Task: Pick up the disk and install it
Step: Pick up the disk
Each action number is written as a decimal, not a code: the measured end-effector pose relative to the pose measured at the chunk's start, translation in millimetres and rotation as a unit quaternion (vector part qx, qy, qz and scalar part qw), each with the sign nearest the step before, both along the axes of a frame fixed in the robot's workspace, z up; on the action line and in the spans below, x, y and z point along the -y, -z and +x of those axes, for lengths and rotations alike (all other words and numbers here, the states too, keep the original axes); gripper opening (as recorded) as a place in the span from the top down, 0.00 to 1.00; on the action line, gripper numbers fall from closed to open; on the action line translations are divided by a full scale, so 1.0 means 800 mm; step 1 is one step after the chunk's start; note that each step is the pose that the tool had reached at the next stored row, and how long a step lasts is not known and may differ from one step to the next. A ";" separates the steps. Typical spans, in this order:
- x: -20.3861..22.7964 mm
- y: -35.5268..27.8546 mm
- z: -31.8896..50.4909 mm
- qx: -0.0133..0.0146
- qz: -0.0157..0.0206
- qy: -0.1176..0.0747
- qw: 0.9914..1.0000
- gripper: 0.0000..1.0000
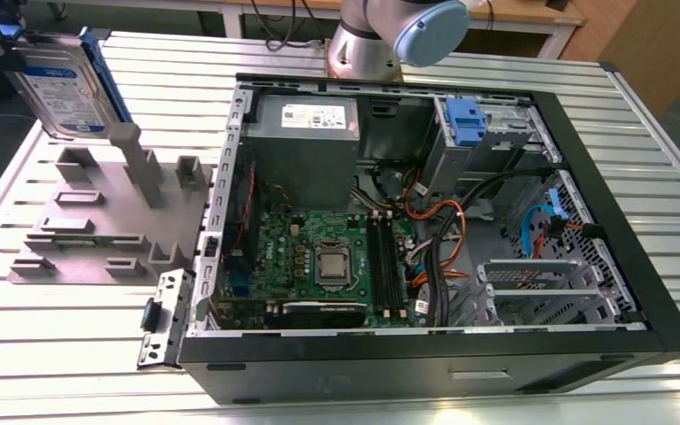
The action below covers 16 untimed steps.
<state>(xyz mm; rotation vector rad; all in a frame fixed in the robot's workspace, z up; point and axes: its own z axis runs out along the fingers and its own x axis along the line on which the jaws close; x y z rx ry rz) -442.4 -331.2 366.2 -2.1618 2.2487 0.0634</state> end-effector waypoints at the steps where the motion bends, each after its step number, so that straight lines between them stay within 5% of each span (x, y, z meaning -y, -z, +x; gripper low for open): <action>1: 0.0000 -0.0003 0.000 0.000 0.000 0.000 1.000 0.64; 16: 0.0000 -0.0040 0.000 0.000 0.000 0.000 1.000 0.64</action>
